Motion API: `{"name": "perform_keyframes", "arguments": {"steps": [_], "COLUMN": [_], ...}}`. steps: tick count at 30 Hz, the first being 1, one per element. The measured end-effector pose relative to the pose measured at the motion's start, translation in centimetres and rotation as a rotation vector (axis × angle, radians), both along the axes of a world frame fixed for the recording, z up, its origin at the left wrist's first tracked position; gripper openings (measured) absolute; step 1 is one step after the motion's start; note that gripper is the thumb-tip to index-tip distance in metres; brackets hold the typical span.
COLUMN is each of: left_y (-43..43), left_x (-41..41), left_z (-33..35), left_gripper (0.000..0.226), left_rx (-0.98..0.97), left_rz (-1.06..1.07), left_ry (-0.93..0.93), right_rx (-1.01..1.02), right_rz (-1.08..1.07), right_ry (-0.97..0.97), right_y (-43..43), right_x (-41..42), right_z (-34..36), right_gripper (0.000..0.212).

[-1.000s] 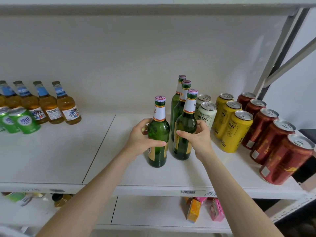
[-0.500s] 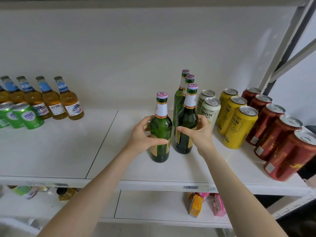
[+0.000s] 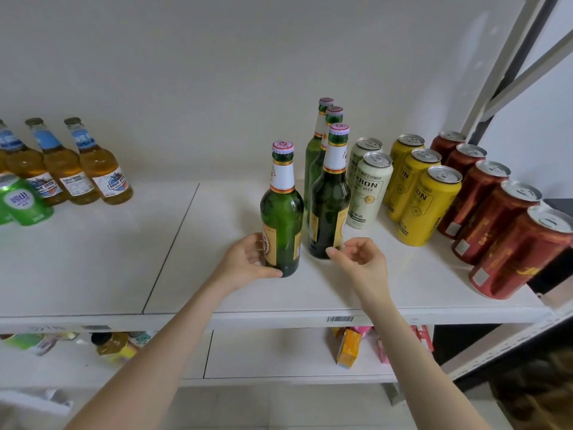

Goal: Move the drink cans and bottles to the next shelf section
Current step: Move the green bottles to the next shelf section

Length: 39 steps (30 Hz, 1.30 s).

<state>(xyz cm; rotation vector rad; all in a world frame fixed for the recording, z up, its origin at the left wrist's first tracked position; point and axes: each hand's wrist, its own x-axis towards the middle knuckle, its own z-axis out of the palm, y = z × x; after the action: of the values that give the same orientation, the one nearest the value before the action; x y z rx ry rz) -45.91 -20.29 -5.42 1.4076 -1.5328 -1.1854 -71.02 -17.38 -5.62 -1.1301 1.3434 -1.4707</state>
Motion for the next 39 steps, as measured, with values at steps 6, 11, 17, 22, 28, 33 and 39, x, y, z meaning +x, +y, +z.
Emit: {"name": "perform_keyframes", "arguments": {"steps": [6,11,17,22,28,33,39], "left_y": [0.0,1.3,3.5,5.6,6.4,5.6,4.3], "left_x": [-0.6,-1.3,-2.5,-4.3,-7.0,-8.8,-9.2], "left_z": [-0.1,-0.3,-0.4,-0.2,-0.3,0.0,0.3], "left_gripper": [0.069,0.072,0.071,0.065,0.066,0.067,0.067], "left_rx": [-0.034,-0.044,-0.038,-0.036,-0.038,-0.053,-0.059], "left_rz": [0.033,0.017,0.014,0.014,0.007,0.003,0.026], "left_ry": [-0.009,-0.012,-0.010,0.009,0.049,0.036,-0.014], "right_rx": [-0.007,-0.038,-0.057,-0.046,-0.065,-0.066,-0.063], "right_rz": [0.201,0.290,0.302,0.309,0.314,0.303,0.296], "right_ry": [0.094,0.097,0.089,0.085,0.089,0.096,0.066], "right_y": [0.1,0.2,1.6,3.2,4.0,3.4,2.2], "right_x": [3.1,4.0,2.7,1.0,-1.5,-3.0,-3.1], "right_z": [0.9,1.5,0.8,0.6,0.9,1.1,1.2], "right_gripper": [0.054,0.053,0.053,0.044,0.050,0.052,0.053]}}
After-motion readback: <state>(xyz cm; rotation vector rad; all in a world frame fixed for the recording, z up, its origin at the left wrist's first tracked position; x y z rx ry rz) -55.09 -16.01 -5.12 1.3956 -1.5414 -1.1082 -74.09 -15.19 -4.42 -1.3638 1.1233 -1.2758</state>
